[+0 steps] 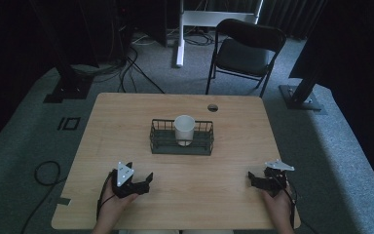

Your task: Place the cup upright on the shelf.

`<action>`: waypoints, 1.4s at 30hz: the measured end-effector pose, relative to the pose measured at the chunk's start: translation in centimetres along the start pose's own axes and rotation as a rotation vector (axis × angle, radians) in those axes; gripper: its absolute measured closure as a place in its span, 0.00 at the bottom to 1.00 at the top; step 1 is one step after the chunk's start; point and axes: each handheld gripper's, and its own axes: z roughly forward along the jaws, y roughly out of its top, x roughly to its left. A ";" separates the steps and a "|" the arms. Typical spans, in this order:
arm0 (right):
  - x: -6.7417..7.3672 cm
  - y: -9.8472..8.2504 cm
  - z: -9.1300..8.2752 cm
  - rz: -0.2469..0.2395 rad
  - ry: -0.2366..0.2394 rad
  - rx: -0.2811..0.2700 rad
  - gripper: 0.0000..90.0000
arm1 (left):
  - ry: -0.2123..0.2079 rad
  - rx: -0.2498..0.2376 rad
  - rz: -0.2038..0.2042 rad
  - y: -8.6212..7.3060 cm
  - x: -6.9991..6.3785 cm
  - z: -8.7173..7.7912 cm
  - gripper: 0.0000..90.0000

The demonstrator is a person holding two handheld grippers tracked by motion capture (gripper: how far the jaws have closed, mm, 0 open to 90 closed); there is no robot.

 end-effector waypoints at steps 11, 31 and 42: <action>0.0 0.0 0.0 0.000 0.000 -0.001 0.16 | 0.120 0.047 -0.057 -1.9 2.6 -2.3 0.12; 0.0 0.0 0.0 0.000 0.000 0.000 0.16 | 0.310 0.286 -0.209 -3.4 7.5 -3.4 0.10; 0.0 0.0 0.0 0.000 0.000 0.000 0.16 | 0.327 0.279 -0.232 -3.3 7.7 -3.3 0.10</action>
